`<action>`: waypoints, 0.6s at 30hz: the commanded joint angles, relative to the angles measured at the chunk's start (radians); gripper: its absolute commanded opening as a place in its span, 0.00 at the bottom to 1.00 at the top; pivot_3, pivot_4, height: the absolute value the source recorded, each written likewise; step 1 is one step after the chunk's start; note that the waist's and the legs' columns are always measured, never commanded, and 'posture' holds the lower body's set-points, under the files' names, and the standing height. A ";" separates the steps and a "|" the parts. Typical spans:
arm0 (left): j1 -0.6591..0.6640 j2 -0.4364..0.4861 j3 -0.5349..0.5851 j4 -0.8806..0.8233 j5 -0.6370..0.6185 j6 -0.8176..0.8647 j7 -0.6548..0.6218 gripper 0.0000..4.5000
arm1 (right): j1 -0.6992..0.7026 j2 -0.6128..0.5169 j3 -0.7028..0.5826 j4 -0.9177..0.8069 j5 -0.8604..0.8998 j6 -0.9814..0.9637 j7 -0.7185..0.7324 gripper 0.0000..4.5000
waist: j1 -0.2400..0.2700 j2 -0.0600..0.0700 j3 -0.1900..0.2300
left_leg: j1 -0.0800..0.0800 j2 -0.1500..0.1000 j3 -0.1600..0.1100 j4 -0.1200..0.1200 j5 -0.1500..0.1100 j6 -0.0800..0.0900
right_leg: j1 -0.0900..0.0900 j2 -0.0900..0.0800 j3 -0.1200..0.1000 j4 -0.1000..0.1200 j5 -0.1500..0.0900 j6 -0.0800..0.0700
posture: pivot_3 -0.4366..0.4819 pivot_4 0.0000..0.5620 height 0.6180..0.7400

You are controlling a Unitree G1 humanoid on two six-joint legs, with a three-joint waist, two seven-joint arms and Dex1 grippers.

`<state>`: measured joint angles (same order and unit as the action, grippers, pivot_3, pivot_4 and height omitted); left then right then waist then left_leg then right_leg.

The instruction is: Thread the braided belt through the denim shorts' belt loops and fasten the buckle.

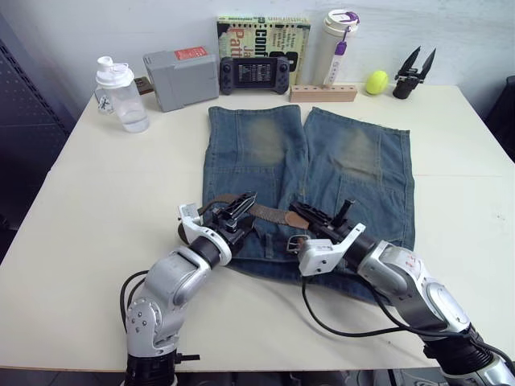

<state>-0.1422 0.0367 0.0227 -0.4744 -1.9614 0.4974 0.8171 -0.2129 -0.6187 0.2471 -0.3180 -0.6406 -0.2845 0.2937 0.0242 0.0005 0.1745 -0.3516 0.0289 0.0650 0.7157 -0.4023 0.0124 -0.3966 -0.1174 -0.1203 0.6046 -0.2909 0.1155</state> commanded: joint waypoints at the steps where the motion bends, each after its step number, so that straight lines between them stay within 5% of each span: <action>1: -0.018 -0.014 0.006 0.003 -0.011 0.025 -0.004 0.49 | 0.007 0.009 -0.027 -0.060 -0.007 -0.008 -0.003 0.00 | -0.001 0.000 0.000 | 0.000 0.000 0.000 0.000 0.000 0.000 | 0.000 0.000 0.000 0.000 0.000 0.000 | 0.48 0.27 0.92; 4: -0.024 -0.015 0.011 0.009 -0.011 0.037 -0.010 0.12 | 0.010 0.013 -0.031 -0.064 -0.007 -0.004 0.000 0.00 | -0.001 0.000 0.000 | 0.000 0.000 0.000 0.000 0.000 0.000 | 0.000 0.000 0.000 0.000 0.000 0.000 | 0.48 0.27 0.92; 6: -0.029 -0.016 0.013 0.011 -0.011 0.043 -0.015 0.03 | 0.012 0.015 -0.035 -0.065 -0.002 0.000 0.001 0.00 | -0.001 0.000 0.000 | 0.000 0.000 0.000 0.000 0.000 0.000 | 0.000 0.000 0.000 0.000 0.000 0.000 | 0.48 0.27 0.92; 18: -0.037 -0.044 0.054 -0.001 -0.011 0.078 -0.069 0.03 | 0.020 0.055 -0.076 -0.074 0.108 0.077 0.063 0.00 | 0.000 0.000 0.000 | 0.000 0.000 0.000 0.000 0.000 0.000 | 0.001 0.000 0.000 -0.001 0.000 0.000 | 0.48 0.27 0.92</action>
<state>-0.1718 -0.0001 0.0627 -0.4537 -1.9612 0.5533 0.7835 -0.1852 -0.5735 0.2222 -0.3561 -0.5687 -0.2288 0.3543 0.0243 0.0006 0.1746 -0.3517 0.0290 0.0650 0.7153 -0.4023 0.0123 -0.3960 -0.1171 -0.1208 0.6033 -0.2909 0.1156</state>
